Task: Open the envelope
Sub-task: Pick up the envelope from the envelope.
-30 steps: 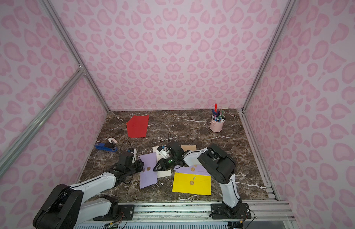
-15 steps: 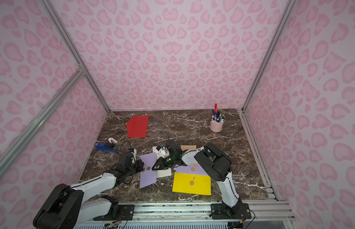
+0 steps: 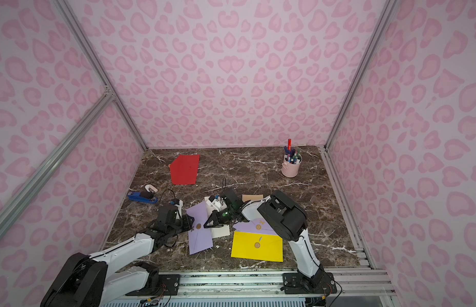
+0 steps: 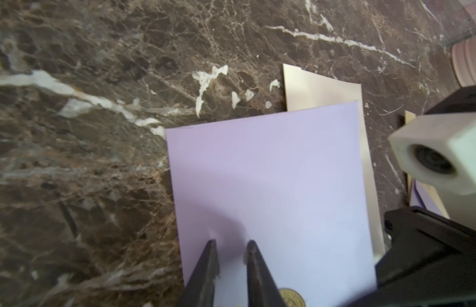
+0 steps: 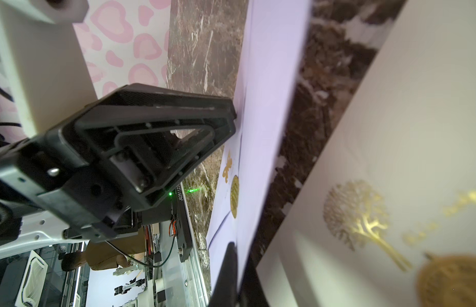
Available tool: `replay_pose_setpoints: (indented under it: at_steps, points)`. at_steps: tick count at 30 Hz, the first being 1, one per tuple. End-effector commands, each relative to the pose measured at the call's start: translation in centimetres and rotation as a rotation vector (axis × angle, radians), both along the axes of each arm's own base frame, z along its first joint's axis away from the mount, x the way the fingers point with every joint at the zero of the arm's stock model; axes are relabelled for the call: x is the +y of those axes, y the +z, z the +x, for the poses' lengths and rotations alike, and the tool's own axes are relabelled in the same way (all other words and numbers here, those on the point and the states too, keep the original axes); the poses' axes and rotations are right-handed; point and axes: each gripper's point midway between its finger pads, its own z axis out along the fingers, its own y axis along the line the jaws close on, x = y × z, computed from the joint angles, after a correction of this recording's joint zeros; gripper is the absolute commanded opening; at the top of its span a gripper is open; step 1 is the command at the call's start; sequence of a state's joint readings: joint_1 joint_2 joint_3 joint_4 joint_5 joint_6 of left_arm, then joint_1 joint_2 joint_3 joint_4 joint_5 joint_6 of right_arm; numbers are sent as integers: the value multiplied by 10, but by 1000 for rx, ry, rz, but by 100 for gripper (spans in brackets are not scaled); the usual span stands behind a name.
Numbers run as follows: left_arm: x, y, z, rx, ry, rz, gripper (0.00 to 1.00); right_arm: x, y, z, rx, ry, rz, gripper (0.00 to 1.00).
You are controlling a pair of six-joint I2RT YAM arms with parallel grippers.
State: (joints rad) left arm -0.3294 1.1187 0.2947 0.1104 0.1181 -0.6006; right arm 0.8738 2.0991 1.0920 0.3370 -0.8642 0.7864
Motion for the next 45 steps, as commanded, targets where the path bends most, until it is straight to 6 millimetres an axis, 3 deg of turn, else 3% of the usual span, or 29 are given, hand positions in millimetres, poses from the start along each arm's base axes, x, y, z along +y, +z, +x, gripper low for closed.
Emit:
replay_pose_setpoints:
  at_steps: [1,5,8,11,16,21,25,34,38,45]
  points:
    - [-5,30,9,-87,-31,-11,39,4,14,2,-39,17,35,0]
    - [-5,92,22,-282,-38,-24,68,2,35,11,-91,11,58,0]
    - [-4,131,22,-409,-37,-52,81,-4,58,24,-138,-13,88,0]
    - [-10,151,18,-489,-64,-103,86,-15,86,39,-194,-44,130,0]
    - [-28,176,9,-589,-161,-203,87,-39,141,46,-307,-57,254,0]
    - [-55,214,-3,-695,-330,-314,83,-72,174,49,-435,-76,306,0]
    - [-74,232,-12,-727,-465,-393,79,-95,194,43,-503,-69,353,0]
    - [-93,243,-19,-724,-592,-477,69,-107,221,21,-595,-23,420,0]
    - [-96,250,-25,-740,-625,-502,54,-106,220,18,-594,-10,422,0]
    - [-98,250,-25,-733,-642,-510,20,-97,219,8,-600,35,429,0]
